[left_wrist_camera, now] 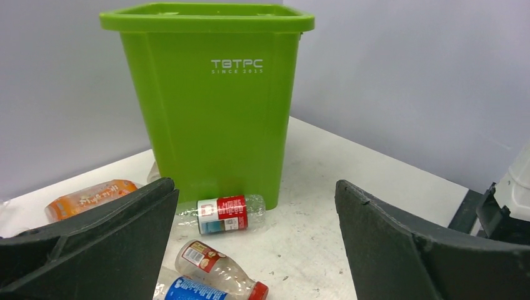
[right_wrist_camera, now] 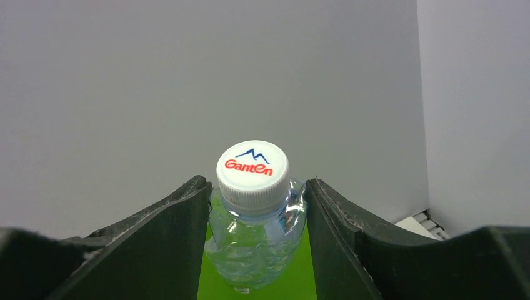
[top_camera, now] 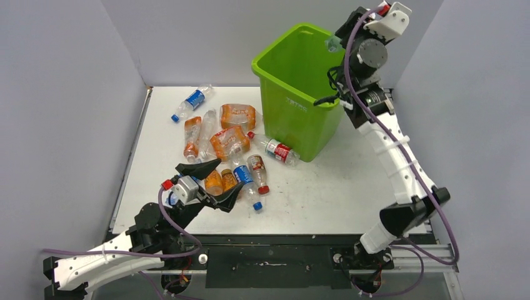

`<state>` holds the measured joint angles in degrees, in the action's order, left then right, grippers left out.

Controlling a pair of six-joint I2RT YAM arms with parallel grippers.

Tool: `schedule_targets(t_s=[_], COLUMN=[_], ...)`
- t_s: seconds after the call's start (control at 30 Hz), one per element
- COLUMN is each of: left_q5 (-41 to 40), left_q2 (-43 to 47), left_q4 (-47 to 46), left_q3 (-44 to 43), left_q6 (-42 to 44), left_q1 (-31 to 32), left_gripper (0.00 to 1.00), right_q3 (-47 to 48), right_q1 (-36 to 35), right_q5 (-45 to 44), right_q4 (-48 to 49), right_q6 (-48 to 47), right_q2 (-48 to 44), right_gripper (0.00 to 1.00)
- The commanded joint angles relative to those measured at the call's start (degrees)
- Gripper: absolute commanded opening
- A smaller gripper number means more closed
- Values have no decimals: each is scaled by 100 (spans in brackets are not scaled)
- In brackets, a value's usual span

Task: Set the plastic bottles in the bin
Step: Place the plastic bottle in the trash bin, then pick up the plastic bottle at the center of the board.

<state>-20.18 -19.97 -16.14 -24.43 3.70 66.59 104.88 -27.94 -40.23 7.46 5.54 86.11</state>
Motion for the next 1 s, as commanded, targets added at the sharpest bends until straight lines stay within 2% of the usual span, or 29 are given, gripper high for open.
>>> schedule_targets(t_s=[0.0, 0.03, 0.07, 0.1, 0.13, 0.17, 0.2, 0.33, 0.5, 0.63, 0.73, 0.8, 0.9, 0.97], left_q5=[-363, -363, -368, -387, -430, -466, -508, -648, -769, -956, -1068, -1431, -2077, -2199], left_q2=[68, 83, 95, 98, 106, 115, 120, 149, 39, -254, -478, -577, -593, -580], left_q4=[-244, -225, -179, -133, -101, -77, -56, -63, 137, 558, 830, 910, 822, 804], left_q3=[1, -12, -36, -70, -102, -118, -128, -124, -220, -456, -544, -601, -529, -500], left_q6=[163, 173, 176, 182, 190, 204, 209, 218, 185, 182, 761, 849, 943, 997], left_q1=[-19, -22, -19, -30, -32, -32, -32, -66, -72, -67, -14, 49, 171, 296], left_gripper=[96, 96, 96, 96, 96, 96, 96, 96, 96, 96, 96, 96, 96, 96], right_q3=[1289, 1338, 1251, 1168, 1139, 1142, 1160, 1223, 364, -1264, -2660, -3584, -4565, -5162], right_q1=[494, 573, 603, 586, 520, 488, 454, 184, -647, -1169, -1333, -1369, -1385, -1390], right_q5=[278, 541, 849, 970, 1003, 1016, 1059, 1022, 1294, 1998, 2497, 2735, 3276, 3660], right_q4=[-687, -898, -848, -798, -797, -791, -792, -840, -454, -247, -134, -43, -383, -620], right_q6=[872, 1027, 1089, 1132, 1194, 1278, 1330, 1367, 1273, 1553, 1739, 1818, 2061, 2280], right_q2=[881, 1033, 1096, 1115, 1118, 1119, 1107, 827, -200, -1421, -2370, -2991, -3691, -4053], right_gripper=[14, 47, 75, 90, 98, 91, 90, 90, 90, 90, 90, 90, 90, 90])
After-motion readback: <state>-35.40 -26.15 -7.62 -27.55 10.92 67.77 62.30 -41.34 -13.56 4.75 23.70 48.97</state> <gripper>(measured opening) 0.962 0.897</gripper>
